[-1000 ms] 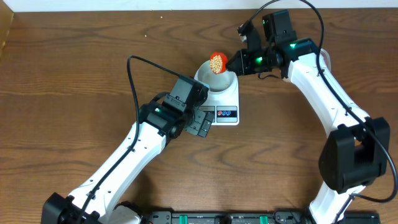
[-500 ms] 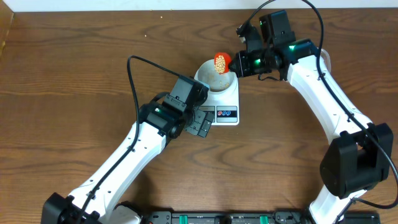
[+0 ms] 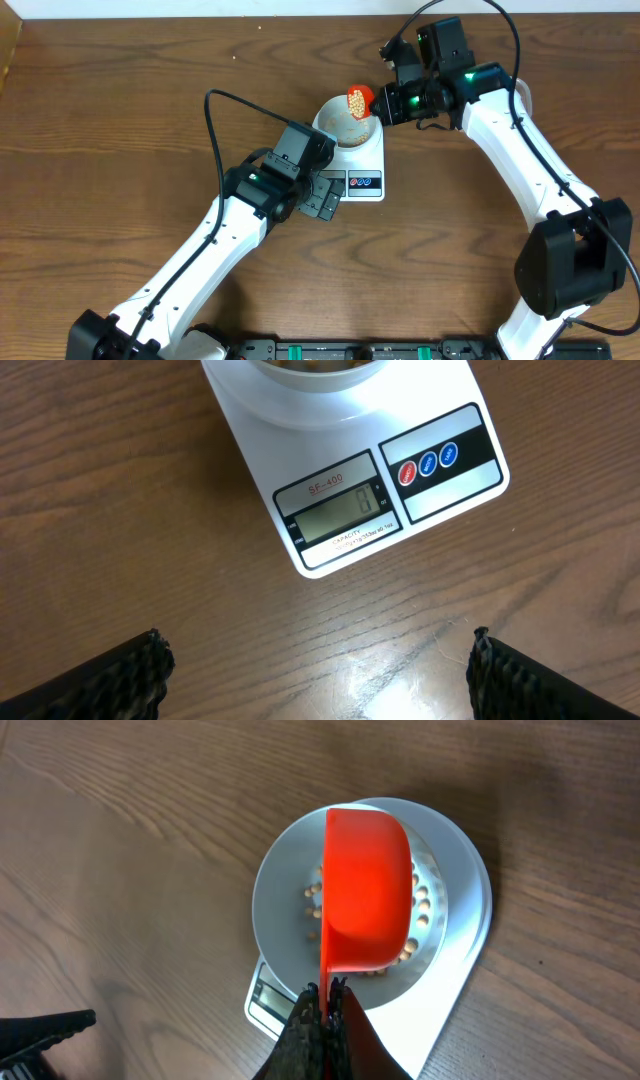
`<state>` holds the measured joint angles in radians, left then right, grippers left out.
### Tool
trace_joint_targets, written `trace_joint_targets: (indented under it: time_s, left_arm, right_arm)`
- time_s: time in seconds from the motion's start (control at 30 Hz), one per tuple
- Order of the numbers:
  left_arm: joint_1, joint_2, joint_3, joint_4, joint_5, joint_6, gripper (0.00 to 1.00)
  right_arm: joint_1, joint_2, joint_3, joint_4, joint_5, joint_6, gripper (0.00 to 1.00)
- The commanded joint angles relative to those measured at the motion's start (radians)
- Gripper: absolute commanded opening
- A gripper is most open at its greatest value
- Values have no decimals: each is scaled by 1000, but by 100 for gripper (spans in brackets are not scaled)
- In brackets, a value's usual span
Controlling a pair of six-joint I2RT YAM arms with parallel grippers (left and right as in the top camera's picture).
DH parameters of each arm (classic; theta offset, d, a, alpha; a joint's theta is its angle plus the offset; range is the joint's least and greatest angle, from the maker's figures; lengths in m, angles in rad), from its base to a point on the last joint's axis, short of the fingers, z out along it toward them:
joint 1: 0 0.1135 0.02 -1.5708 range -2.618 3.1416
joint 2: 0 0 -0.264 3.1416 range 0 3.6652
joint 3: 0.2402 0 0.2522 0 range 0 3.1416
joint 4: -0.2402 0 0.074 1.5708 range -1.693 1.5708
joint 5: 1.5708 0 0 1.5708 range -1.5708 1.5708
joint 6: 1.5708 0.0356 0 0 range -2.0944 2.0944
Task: Scoop item into bowl and weigh 50g on scale
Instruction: 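Tilt the scoop to pour soybeans into the grey bowl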
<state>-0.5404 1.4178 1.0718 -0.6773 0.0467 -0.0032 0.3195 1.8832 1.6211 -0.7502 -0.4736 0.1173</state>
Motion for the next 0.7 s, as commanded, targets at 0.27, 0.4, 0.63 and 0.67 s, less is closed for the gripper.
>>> trace_joint_targets:
  time_s: [0.27,0.4,0.63,0.67]
  left_arm:
    - [3,8,-6,-3,-3,-5,96]
    - [3,8,-6,-3,-3,-5,96]
    - [3,8,-6,-3,-3,-5,96]
    - [3,8,-6,-3,-3,-5,96]
  right_arm:
    - [42,-28,2,-13,46,-113,2]
    - [74,-28,2,-24,123,-123,2]
    - [121,-28,2,-27,169,-160,2]
    - [123,-28,2,-27,175,-160,2]
